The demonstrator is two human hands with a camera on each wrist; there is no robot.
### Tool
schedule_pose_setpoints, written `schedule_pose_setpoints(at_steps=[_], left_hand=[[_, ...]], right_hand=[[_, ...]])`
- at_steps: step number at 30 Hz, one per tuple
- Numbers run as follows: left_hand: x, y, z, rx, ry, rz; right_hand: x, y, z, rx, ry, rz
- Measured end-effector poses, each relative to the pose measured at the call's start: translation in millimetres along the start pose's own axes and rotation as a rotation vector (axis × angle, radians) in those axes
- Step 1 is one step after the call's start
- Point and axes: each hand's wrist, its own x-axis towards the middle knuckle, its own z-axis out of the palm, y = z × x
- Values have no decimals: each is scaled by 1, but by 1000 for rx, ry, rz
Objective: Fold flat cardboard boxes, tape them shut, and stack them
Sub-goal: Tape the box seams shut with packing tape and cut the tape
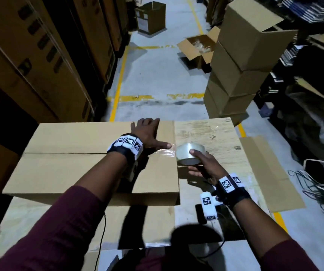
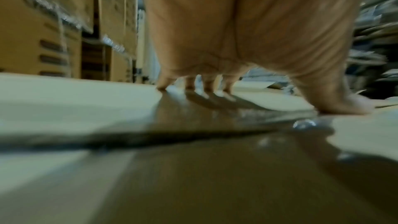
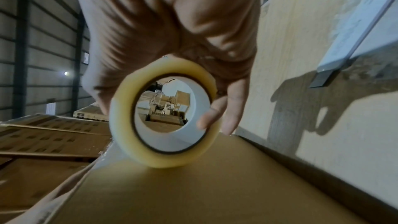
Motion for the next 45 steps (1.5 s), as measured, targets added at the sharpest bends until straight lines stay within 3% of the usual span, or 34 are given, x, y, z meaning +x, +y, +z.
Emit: schedule_pose_setpoints(at_steps=[3,5,12,14,16,18,21,25,27,31,36,41,45], left_hand=[[-8,-2,4,-18,9,-13],[-13,-4,7,-29,8,-37],[-18,-1,5,-45,-39,-66],[-20,1,4,-61,-37,-68],[-22,3,6,-97,-14,-15],[-22,5,9,-149,30,78],[-23,11,16,-184,45,163],[-23,13,17,-182,31,171],[-25,14,16,-186,29,176],[-27,21,10,-170,15,232],[-13,38,-11,-76,-141,374],[12,56,-29,46,-214,460],[27,54,-15,126,-244,504]], right_hand=[[2,12,11,-223,78,-33],[2,24,17,-196,98,10],[10,29,-8,-261,-4,129],[11,34,-29,-294,-6,103],[14,47,-65,-543,195,29],[15,64,-104,-984,412,36],[3,93,-135,-1515,363,172],[-1,118,-135,-1710,299,130],[-6,116,-125,-1557,330,162],[-14,102,-105,-874,467,172],[-22,66,-59,118,268,122],[-22,39,-16,276,309,6],[-14,29,-1,374,328,105]])
